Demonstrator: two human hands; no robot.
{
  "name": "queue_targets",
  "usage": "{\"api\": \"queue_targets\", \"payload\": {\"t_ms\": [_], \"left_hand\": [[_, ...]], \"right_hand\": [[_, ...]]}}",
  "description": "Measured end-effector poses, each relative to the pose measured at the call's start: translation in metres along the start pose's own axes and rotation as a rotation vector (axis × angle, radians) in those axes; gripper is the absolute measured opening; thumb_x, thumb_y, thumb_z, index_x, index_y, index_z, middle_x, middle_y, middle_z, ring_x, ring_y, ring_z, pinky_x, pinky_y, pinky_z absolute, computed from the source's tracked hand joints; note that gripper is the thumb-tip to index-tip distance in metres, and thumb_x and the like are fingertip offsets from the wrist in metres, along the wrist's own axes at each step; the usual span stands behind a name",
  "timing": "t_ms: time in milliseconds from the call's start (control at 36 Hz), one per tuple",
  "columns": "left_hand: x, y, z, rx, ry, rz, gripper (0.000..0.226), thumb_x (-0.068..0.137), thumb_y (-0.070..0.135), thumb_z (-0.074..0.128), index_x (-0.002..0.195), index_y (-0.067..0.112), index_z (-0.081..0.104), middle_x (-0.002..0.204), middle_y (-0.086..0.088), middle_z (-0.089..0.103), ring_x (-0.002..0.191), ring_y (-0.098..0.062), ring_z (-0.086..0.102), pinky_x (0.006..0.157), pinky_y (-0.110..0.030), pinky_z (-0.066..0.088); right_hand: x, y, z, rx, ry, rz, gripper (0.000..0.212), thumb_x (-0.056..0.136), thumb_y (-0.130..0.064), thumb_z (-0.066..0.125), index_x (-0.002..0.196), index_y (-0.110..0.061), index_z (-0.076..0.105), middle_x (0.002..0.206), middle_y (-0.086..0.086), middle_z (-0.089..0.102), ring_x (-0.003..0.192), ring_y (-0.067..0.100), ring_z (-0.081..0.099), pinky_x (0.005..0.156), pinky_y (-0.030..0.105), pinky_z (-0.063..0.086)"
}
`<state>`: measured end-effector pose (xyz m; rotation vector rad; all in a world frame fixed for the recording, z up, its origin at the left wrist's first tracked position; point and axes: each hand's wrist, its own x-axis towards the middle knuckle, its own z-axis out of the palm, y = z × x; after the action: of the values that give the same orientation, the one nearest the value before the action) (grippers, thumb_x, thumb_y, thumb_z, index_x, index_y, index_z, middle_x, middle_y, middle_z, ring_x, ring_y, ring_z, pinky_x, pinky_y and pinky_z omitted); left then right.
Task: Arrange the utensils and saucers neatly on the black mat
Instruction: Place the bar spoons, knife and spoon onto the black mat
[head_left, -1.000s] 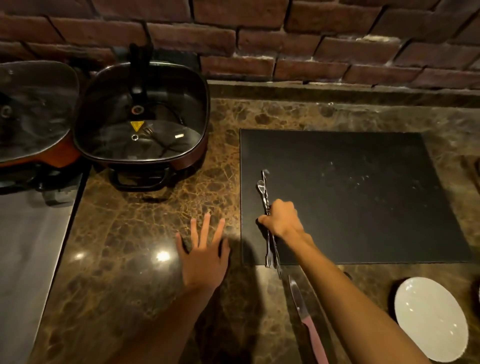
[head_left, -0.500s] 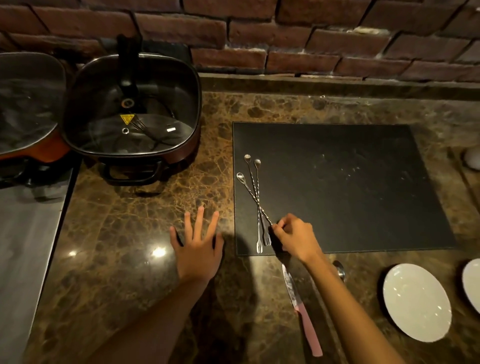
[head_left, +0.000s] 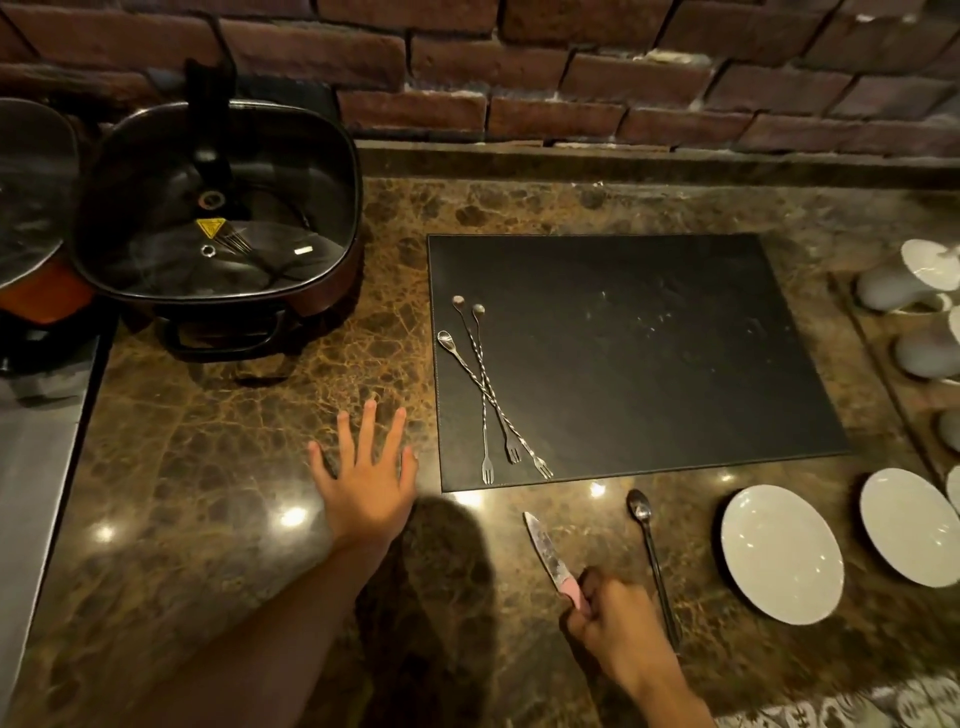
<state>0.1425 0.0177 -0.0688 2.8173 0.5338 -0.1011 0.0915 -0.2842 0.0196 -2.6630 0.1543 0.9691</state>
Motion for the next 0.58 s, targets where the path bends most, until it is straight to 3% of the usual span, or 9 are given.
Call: {"api": "queue_targets", "payload": {"t_ms": [111,333,389,472,583], "left_hand": [[0.0,-0.005,0.008,0.006,0.042,0.024,0.056,0.103,0.053,0.016,0.157,0.05,0.005,0.171,0.01,0.005,0.159,-0.023,0.005,0.121,-0.065,0.009],[0.003,-0.009,0.013,0.046,0.058,0.036,0.055,0.103,0.055,0.014,0.158,0.05,0.009,0.171,0.011,0.006,0.159,-0.024,0.008,0.122,-0.062,0.005],[0.003,-0.008,0.013,0.055,0.058,0.031,0.056,0.102,0.054,0.014,0.158,0.05,0.009,0.171,0.01,0.007,0.159,-0.023,0.009,0.122,-0.061,0.004],[0.004,-0.006,0.012,0.064,0.05,0.017,0.057,0.102,0.052,0.019,0.158,0.05,0.009,0.171,0.009,0.009,0.158,-0.022,0.01,0.122,-0.06,0.005],[0.003,-0.005,0.01,0.072,0.031,0.013,0.058,0.102,0.05,0.019,0.158,0.049,0.004,0.171,0.008,0.005,0.159,-0.021,0.006,0.122,-0.061,0.004]], "right_hand": [[0.001,-0.006,-0.012,0.092,-0.011,0.008,0.013,0.078,-0.032,0.07,0.077,-0.025,0.06,0.068,-0.007,0.067,0.059,0.004,0.065,0.052,0.015,0.049],[0.042,-0.023,-0.058,0.299,0.175,0.02,0.026,0.081,-0.024,0.075,0.077,-0.029,0.05,0.073,-0.014,0.059,0.061,0.0,0.058,0.043,0.006,0.039],[0.063,-0.029,-0.071,0.304,0.238,0.017,0.026,0.08,-0.024,0.075,0.074,-0.024,0.05,0.07,-0.009,0.059,0.06,0.004,0.055,0.044,0.009,0.037],[0.096,-0.039,-0.088,0.289,0.282,0.017,0.024,0.08,-0.026,0.074,0.08,-0.013,0.054,0.076,0.003,0.06,0.071,0.021,0.056,0.062,0.027,0.04],[0.132,-0.054,-0.107,0.304,0.317,0.023,0.025,0.078,-0.027,0.072,0.08,-0.009,0.055,0.076,0.006,0.058,0.073,0.025,0.05,0.066,0.03,0.037]]}}
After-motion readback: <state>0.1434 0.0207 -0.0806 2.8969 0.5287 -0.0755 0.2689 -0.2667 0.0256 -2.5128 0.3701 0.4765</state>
